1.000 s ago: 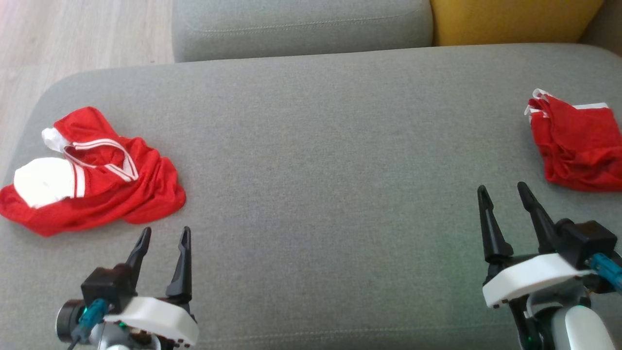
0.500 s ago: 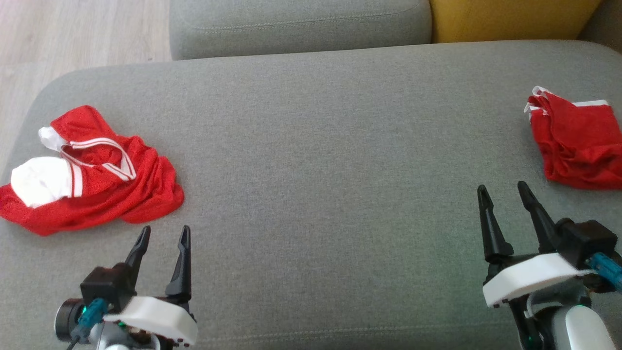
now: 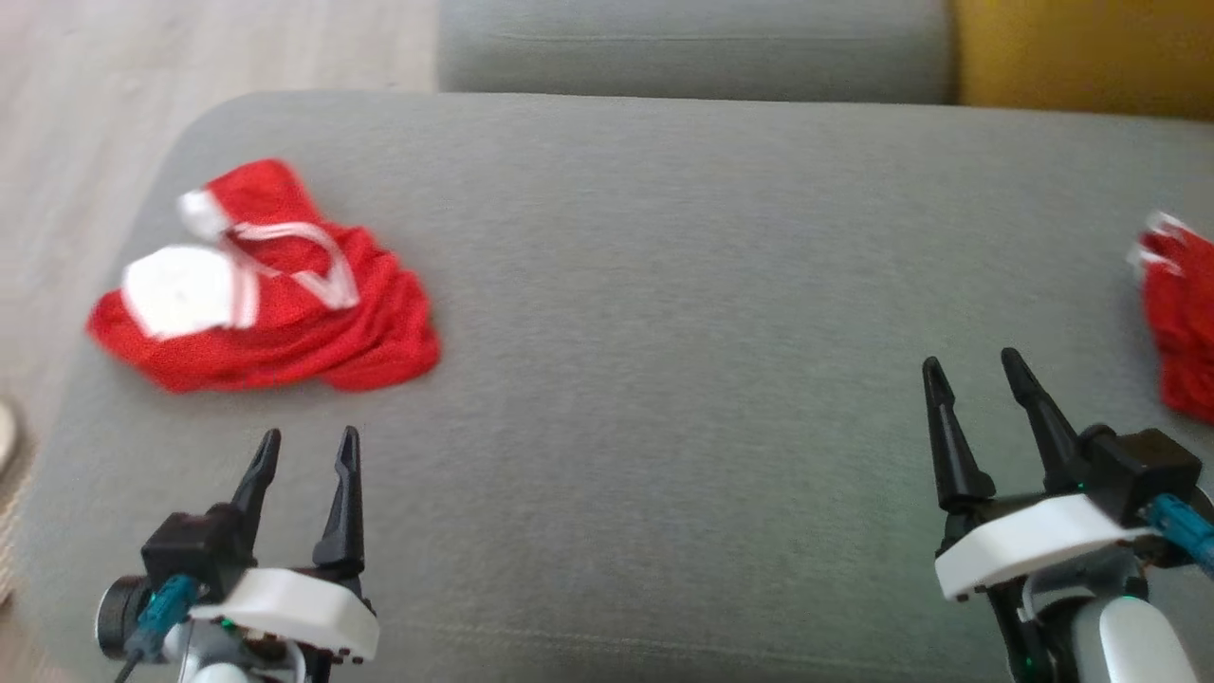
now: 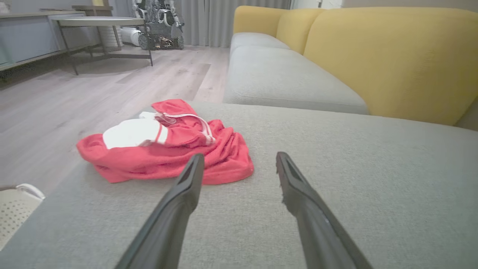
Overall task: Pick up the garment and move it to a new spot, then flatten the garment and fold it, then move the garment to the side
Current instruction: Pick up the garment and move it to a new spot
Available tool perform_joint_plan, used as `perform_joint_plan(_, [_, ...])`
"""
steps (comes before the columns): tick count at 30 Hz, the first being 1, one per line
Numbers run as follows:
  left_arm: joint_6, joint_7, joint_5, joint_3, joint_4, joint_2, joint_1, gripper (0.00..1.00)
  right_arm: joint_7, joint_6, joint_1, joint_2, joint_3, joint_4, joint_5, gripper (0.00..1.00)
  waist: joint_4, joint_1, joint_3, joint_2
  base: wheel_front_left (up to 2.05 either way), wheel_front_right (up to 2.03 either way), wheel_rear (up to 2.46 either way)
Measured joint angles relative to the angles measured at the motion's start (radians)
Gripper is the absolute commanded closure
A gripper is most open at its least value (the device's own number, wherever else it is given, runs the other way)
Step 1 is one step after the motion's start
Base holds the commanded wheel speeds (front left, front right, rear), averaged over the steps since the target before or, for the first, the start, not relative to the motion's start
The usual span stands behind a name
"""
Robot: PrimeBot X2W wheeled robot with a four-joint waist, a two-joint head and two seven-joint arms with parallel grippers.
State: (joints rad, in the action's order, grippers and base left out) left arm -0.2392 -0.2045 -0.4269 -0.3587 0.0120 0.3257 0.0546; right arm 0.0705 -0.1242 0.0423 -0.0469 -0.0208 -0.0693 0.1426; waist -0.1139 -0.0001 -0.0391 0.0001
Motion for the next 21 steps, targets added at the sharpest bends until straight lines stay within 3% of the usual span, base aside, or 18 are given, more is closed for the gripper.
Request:
perform_joint_plan(10, [-0.002,-0.010,-0.018,0.016,0.011,0.000,-0.003,0.00,0.000,0.000,0.016,0.001,-0.015,-0.009,0.025,0.00,-0.174,0.0000,0.011,0.0000,0.00,0.00,0.00])
perform_joint_plan(15, [-0.004,-0.017,-0.018,0.016,0.011,0.000,-0.003,0.00,0.000,0.000,0.017,0.001,-0.026,-0.009,0.025,0.00,-0.231,0.0000,0.015,0.0000,0.00,0.00,0.00])
perform_joint_plan(21, [-0.004,-0.018,-0.025,0.016,0.012,0.000,-0.003,0.00,0.000,0.000,0.017,0.001,-0.034,-0.009,0.025,0.00,-0.250,0.0000,0.017,0.0000,0.00,0.00,0.00])
